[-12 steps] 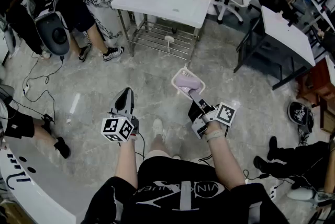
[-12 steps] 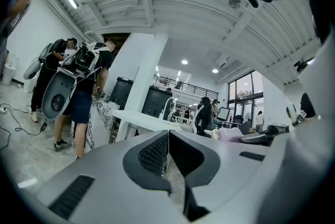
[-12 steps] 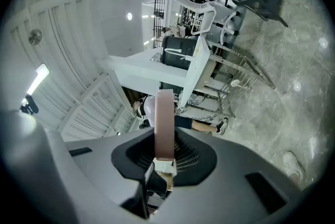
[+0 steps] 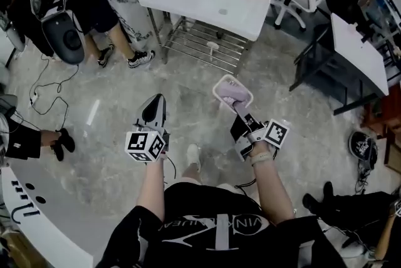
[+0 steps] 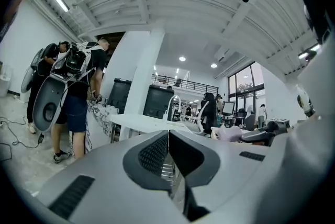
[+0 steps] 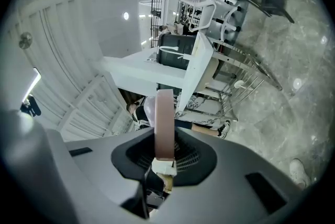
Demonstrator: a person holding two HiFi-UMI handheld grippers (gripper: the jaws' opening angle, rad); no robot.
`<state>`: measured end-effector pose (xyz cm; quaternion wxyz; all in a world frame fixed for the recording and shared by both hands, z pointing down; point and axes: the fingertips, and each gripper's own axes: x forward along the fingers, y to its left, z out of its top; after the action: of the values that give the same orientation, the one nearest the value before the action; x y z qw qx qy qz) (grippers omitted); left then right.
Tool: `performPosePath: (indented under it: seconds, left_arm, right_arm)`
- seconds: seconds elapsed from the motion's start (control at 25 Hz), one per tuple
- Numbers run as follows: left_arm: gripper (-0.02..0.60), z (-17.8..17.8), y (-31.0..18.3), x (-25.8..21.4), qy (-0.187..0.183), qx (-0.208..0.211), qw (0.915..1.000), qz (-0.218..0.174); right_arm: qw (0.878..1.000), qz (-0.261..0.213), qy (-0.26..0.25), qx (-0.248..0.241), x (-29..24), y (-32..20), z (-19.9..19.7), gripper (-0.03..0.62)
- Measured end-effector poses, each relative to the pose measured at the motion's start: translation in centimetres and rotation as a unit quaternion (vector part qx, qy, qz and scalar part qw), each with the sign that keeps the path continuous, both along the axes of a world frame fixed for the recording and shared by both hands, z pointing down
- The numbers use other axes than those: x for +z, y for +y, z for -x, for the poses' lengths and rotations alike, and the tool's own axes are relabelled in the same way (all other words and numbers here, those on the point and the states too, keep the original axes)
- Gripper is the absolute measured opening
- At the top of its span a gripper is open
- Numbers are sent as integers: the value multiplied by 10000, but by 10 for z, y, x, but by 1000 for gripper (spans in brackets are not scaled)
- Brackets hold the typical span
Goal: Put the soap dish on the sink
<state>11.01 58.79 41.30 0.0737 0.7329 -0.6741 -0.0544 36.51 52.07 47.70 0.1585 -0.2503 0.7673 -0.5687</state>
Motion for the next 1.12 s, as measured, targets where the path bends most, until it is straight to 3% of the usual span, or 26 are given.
performPosePath:
  seconds: [0.6,1.12]
  left_arm:
    - [20,64,-99,2,61,68,9997,242]
    - [20,128,-167,9,49,137,9998,161]
  right_arm:
    - [9999,90,58,40,-3,-95,57,78]
    - [9999,3,-65,127,2,-160,113,78]
